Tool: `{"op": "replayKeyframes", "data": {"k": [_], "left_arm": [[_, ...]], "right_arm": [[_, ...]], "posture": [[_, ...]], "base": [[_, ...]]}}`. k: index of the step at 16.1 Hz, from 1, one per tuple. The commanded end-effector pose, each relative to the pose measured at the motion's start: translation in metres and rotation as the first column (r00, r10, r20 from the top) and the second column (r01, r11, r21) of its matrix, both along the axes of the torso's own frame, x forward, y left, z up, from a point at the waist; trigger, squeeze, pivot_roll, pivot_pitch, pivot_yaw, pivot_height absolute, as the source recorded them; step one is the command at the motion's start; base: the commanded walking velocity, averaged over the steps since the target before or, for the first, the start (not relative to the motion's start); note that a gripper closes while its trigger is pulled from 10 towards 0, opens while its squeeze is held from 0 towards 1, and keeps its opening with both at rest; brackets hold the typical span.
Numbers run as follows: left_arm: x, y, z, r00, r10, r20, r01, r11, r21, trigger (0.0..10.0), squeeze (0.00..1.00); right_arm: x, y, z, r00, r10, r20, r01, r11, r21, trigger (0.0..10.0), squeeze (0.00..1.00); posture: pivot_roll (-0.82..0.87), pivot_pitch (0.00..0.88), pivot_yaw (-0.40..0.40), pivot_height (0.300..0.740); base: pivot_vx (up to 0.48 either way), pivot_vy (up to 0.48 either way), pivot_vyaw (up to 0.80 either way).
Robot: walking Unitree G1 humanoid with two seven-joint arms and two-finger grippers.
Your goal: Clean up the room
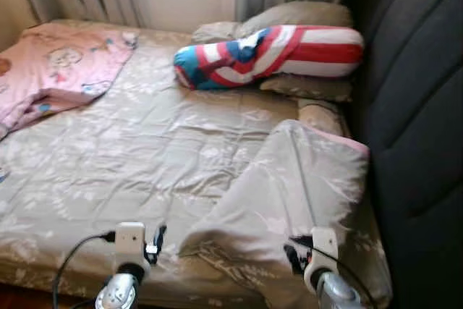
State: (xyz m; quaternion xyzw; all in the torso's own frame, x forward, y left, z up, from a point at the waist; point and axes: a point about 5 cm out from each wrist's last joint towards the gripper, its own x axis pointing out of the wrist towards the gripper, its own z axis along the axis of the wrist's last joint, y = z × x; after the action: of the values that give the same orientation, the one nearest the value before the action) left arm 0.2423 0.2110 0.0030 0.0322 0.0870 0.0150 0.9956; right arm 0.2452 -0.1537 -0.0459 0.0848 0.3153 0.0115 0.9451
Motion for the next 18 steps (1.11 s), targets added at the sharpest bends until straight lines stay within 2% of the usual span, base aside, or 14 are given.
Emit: {"op": "replayKeyframes", "data": {"k": [1,5,8,10,12,16,18], "left_arm": [[0.000,-0.004,0.009,0.999,-0.013,0.053,0.013,1.000,0.003,10.0,0.00],[0.007,-0.003,0.042,0.982,0.012,0.188,-0.013,1.000,0.007,10.0,0.00],[0.009,-0.004,0.052,0.978,0.028,0.206,-0.027,1.000,-0.008,10.0,0.00],[0.008,-0.004,0.053,0.979,0.027,0.201,-0.026,1.000,-0.009,10.0,0.00],[0.007,-0.004,0.055,0.979,0.033,0.200,-0.031,0.999,-0.012,10.0,0.00],[0.008,-0.001,0.063,0.980,0.035,0.197,-0.034,0.999,-0.011,10.0,0.00],[0.008,0.000,0.065,0.980,0.036,0.194,-0.034,0.999,-0.011,10.0,0.00]], "right_arm": [[0.011,-0.005,0.010,0.997,-0.026,0.072,0.025,1.000,0.004,10.0,0.00],[0.035,-0.017,0.037,0.964,-0.090,0.252,0.088,0.996,0.022,10.0,0.00],[0.050,-0.021,0.056,0.928,-0.132,0.348,0.151,0.988,-0.028,10.0,0.00],[0.054,-0.014,0.059,0.934,-0.122,0.336,0.135,0.991,-0.014,10.0,0.00],[0.053,-0.010,0.061,0.923,-0.101,0.372,0.121,0.992,-0.030,10.0,0.00],[0.053,0.000,0.058,0.936,-0.094,0.340,0.117,0.992,-0.047,10.0,0.00],[0.054,0.002,0.058,0.939,-0.099,0.329,0.118,0.992,-0.038,10.0,0.00]], "posture": [[0.11,0.025,-0.078,0.740],[0.10,0.066,-0.073,0.740],[0.10,0.103,-0.064,0.740],[0.09,0.112,-0.063,0.730],[0.10,0.118,-0.065,0.715],[0.11,0.132,-0.064,0.715],[0.11,0.137,-0.065,0.695]], "base": [[0.000,0.000,0.00],[0.000,0.000,0.00],[0.000,0.000,0.00],[0.000,0.000,0.00],[0.000,0.000,0.00],[0.000,0.000,0.00],[0.000,0.000,0.00]]}}
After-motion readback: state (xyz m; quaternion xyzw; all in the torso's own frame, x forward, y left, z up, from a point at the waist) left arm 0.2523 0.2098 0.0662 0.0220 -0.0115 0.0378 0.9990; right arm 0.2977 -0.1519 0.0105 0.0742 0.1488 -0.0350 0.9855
